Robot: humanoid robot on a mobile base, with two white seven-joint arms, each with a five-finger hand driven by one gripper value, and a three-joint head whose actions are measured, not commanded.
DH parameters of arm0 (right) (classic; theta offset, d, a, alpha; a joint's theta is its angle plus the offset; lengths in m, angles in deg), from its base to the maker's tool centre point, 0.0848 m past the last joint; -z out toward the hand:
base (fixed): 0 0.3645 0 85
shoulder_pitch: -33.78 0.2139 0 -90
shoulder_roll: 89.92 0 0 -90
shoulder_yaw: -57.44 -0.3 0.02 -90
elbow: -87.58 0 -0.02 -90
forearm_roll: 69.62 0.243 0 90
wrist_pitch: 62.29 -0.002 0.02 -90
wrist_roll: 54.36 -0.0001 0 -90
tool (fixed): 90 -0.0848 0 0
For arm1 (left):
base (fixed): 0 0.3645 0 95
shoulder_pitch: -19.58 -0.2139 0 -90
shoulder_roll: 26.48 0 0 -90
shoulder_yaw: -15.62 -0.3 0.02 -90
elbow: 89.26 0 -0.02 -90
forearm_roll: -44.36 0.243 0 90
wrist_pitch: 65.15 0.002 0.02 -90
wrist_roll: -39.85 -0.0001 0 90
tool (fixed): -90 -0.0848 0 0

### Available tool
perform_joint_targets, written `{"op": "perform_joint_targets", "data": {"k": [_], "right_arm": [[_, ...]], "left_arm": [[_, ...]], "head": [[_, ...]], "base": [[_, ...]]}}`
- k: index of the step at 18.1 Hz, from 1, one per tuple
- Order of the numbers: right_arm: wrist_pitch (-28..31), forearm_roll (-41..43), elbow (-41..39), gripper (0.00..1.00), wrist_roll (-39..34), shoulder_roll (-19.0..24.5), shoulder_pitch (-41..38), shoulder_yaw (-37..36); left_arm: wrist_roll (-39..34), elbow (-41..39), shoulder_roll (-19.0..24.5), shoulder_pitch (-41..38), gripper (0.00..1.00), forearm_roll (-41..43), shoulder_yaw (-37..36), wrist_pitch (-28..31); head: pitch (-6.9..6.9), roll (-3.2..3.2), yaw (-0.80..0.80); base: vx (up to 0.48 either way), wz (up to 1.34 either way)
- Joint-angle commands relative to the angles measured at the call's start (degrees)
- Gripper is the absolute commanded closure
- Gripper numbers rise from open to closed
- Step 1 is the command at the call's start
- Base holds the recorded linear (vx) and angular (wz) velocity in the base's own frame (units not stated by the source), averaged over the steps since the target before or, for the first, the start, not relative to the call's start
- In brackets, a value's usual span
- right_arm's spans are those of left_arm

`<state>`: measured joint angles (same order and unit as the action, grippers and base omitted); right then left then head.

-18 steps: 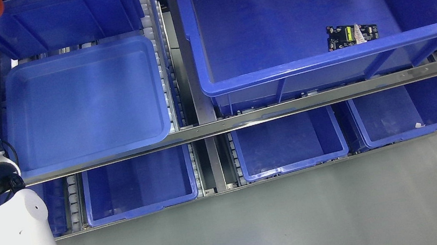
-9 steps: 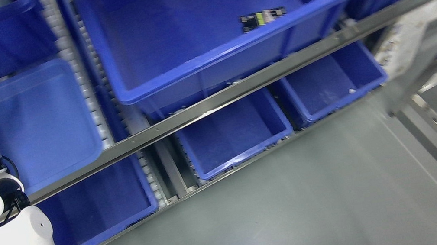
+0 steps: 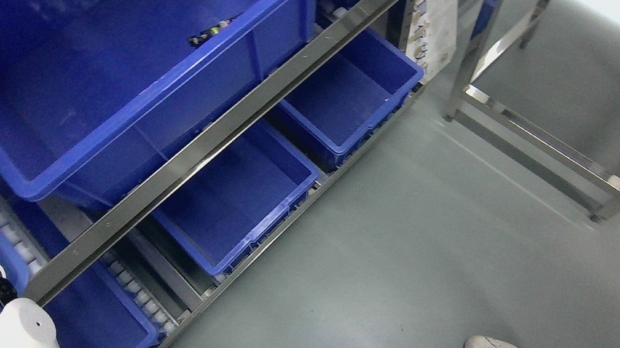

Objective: Grab orange capacitor from left shelf to right desk
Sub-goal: 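Turn toward the steel table holding the capacitor in the left hand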

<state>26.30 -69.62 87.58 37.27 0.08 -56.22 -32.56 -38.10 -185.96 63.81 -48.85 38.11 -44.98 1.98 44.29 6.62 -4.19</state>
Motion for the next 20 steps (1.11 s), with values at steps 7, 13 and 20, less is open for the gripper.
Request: {"op": "perform_joint_targets", "data": {"k": [7,13,20], "right_arm": [[0.0,-0.26,-1.0,0.0,0.04,-1.0,-1.14,-0.7],[0.0,-0.26,-1.0,0.0,0.04,-1.0,-1.14,-0.7],[0.0,-0.26,-1.0,0.0,0.04,-1.0,-1.14,-0.7]], "left_arm": [[1.48,-1.91,0.71,6.02,0.78,-0.08,-1.35,-0.06],[4.64,-1.91,0.71,3.85,0.78,-0.17,-6.96,-0.94],[6.58,-2.0,0.71,2.07,0.78,-0.17,-16.38,-4.19]], "head": [[0.0,0.0,0.0],[0.0,0.0,0.0],[0.0,0.0,0.0]], "base": [[-0.047,-0.48],[-0.003,-0.12],[0.005,-0.47]]}}
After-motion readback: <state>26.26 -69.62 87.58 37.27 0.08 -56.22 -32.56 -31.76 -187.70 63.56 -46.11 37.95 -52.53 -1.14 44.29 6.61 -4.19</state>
